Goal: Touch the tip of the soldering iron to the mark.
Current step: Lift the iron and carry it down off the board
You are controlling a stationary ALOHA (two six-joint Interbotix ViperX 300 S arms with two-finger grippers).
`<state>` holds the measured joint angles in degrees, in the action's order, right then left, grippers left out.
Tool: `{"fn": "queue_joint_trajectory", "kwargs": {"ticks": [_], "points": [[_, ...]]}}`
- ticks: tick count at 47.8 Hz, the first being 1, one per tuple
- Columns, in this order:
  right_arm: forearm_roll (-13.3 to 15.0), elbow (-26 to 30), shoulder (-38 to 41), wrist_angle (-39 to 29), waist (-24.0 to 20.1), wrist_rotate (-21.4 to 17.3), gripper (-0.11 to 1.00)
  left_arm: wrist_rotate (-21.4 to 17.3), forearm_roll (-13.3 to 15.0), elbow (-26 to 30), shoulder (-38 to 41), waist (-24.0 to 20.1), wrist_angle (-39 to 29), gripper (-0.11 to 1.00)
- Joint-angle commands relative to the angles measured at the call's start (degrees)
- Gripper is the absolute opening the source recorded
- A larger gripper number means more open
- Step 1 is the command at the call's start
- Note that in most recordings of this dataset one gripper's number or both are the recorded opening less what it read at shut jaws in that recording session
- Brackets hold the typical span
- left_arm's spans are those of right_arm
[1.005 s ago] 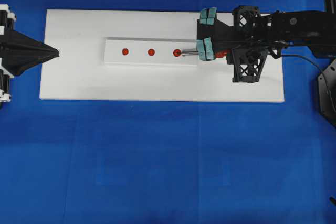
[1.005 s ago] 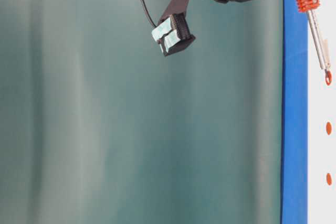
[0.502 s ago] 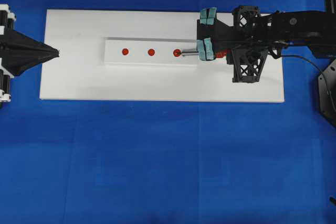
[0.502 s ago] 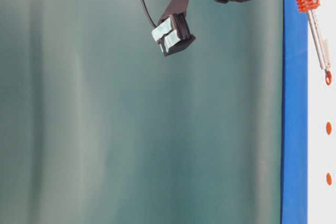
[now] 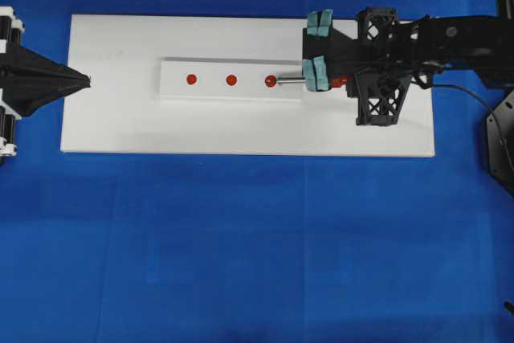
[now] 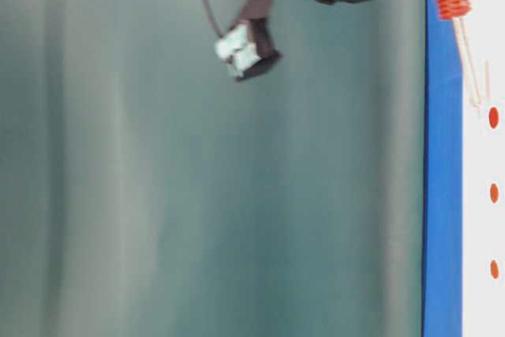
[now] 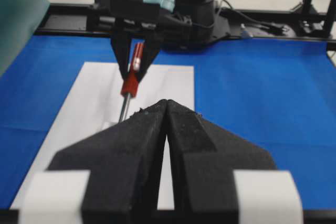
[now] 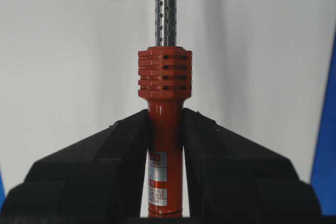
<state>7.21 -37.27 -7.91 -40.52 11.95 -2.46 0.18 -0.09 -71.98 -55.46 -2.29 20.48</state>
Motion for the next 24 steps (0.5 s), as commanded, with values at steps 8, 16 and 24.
{"fn": "queue_joint_trajectory", "kwargs": {"ticks": [8,16,24], "points": [[0.1,4.0,-7.2,-5.8,0.0,0.1,0.06,0.0,0.0,0.6,0.1,0.3,0.5,0.0],[0.4,6.2,-10.8,-9.6,0.0,0.1,0.06,0.0,-0.1,0.6,0.1,0.4,0.5,0.0],[0.4,6.6,-12.4,-10.5,0.0,0.0,0.06,0.0,0.0,0.5,0.1,0.4,0.5,0.0]]}}
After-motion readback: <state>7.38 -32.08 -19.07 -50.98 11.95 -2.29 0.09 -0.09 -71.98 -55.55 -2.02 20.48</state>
